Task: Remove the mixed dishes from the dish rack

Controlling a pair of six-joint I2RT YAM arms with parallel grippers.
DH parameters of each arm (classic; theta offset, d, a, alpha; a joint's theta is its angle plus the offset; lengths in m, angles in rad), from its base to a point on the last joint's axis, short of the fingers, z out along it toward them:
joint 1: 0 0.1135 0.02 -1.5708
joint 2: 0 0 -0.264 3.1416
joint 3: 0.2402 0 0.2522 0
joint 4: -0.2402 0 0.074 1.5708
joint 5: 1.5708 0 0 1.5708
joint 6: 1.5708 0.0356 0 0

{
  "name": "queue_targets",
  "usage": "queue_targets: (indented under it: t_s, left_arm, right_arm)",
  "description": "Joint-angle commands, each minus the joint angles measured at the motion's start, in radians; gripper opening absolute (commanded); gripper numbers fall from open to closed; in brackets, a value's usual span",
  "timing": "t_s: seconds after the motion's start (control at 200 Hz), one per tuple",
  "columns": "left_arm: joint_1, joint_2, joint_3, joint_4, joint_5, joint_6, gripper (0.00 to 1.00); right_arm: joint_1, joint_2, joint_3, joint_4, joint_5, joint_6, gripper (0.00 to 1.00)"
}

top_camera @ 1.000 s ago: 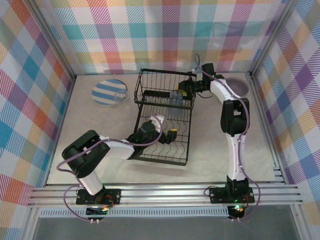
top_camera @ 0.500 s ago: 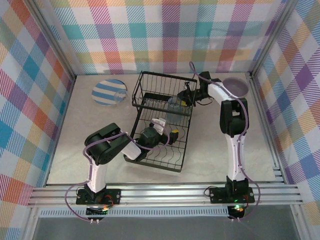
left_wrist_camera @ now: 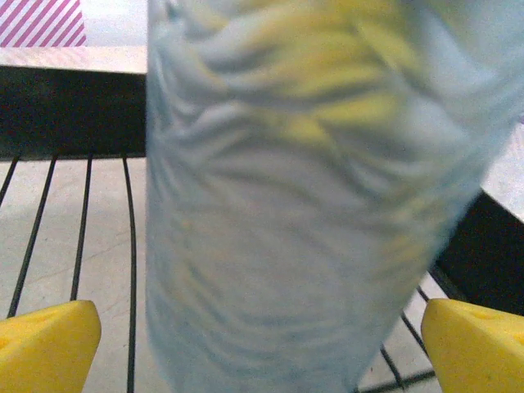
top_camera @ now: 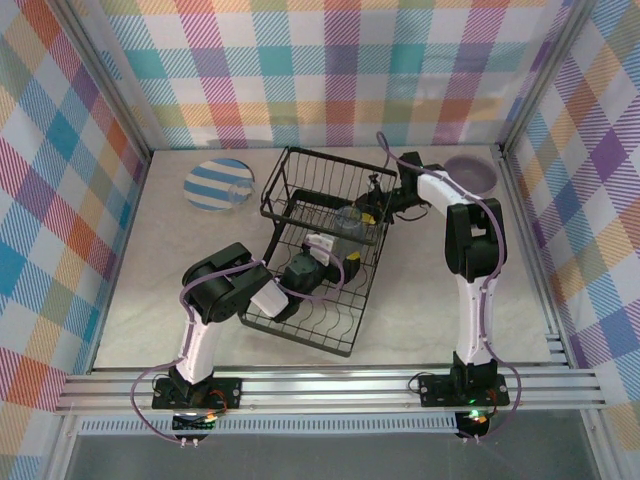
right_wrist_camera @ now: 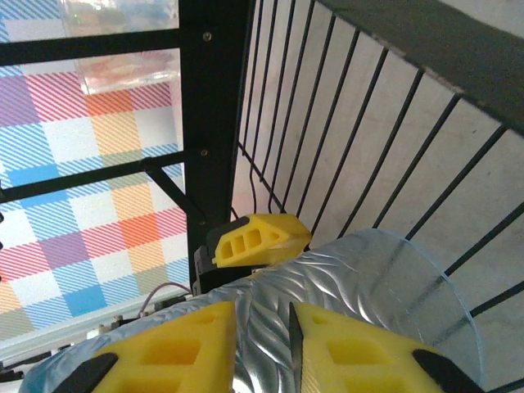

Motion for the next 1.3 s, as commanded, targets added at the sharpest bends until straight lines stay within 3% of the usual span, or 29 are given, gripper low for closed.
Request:
queue_targets:
  t_s: [0.0, 0.3, 0.675, 0.965, 1.295]
  left_arm:
    - [0.007, 0.022, 0.026, 0.016, 0.01, 0.004, 1.0]
    - [0.007, 0.007, 0.024, 0.015, -0.001, -0.015, 1.0]
    - [0.007, 0.053, 0.081, -0.032, 0.009, -0.032, 1.0]
    - [0.006, 0.034, 0.026, 0.009, -0.004, -0.005, 0.89]
    - [0.005, -0.039, -0.095, 0.067, 0.057, -0.032, 0.76]
  right_arm:
    - [0.033, -0.061, -0.026, -0.046, -0.052, -0.026, 0.26]
    - [0.036, -0.081, -0.085, -0.035, -0.103, -0.012, 0.24]
    - [0.052, -0.167, -0.223, -0.031, -0.075, -0.031, 0.24]
    - [0.044, -0.093, -0.103, -0.065, -0.067, -0.004, 0.21]
    - [0.009, -0.049, 0.024, -0.054, 0.039, 0.077, 0.22]
